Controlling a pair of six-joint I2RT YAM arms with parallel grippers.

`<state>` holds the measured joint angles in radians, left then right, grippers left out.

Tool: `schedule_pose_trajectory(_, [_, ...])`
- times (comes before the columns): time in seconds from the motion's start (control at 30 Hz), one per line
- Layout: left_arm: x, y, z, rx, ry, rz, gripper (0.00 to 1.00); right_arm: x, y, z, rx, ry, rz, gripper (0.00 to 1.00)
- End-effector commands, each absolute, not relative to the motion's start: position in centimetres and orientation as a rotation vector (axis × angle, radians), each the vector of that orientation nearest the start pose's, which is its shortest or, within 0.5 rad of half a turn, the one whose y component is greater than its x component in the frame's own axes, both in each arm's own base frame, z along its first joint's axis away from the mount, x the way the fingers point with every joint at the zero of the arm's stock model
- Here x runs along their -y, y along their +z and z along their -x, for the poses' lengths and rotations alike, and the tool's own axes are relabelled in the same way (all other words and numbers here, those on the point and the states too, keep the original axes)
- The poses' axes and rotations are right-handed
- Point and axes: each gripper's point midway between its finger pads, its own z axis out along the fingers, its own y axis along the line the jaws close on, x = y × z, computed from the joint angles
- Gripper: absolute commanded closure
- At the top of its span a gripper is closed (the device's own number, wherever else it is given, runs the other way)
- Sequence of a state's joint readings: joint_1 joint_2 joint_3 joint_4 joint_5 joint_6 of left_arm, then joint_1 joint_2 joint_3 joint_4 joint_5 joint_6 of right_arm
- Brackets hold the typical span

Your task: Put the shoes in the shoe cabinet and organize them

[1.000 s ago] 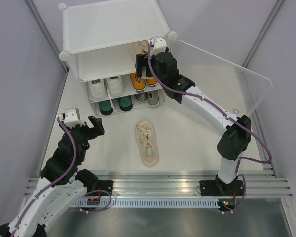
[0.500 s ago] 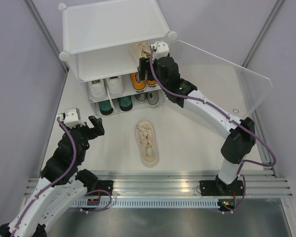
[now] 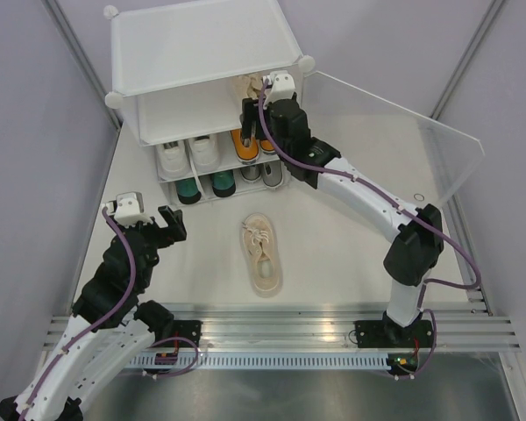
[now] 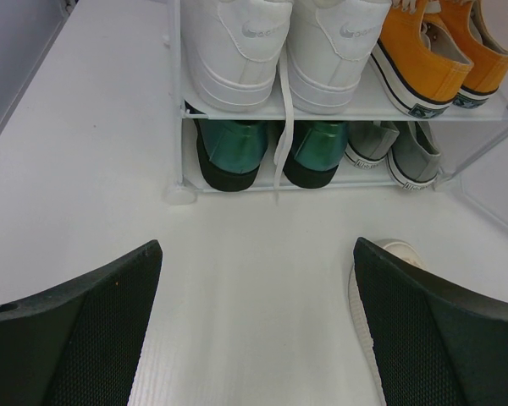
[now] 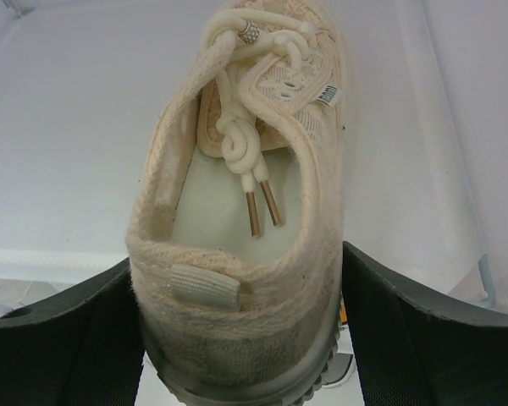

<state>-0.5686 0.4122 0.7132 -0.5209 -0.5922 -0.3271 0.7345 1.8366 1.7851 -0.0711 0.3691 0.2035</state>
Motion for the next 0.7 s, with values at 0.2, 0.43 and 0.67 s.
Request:
schedule_pose_trajectory(0.2, [4.2,26.7,-22.5,-1.721,-0.133,0.178,0.04,-34.3,37.1,-48.7,-1.604,0.366,0.031,0.91])
schedule_pose_trajectory(0.43, [4.3,26.6,-22.5,-1.724,-0.138,0.173,0.04,-34.0,36.5,-50.4,-1.602,0.338,-0.014,0.91])
schedule_pose_trajectory(0.67, [4.4,26.7,-22.5,-1.722,-0.143,0.170,0.04,-33.1,35.9,-51.9,-1.606,0.322,-0.045,0.89])
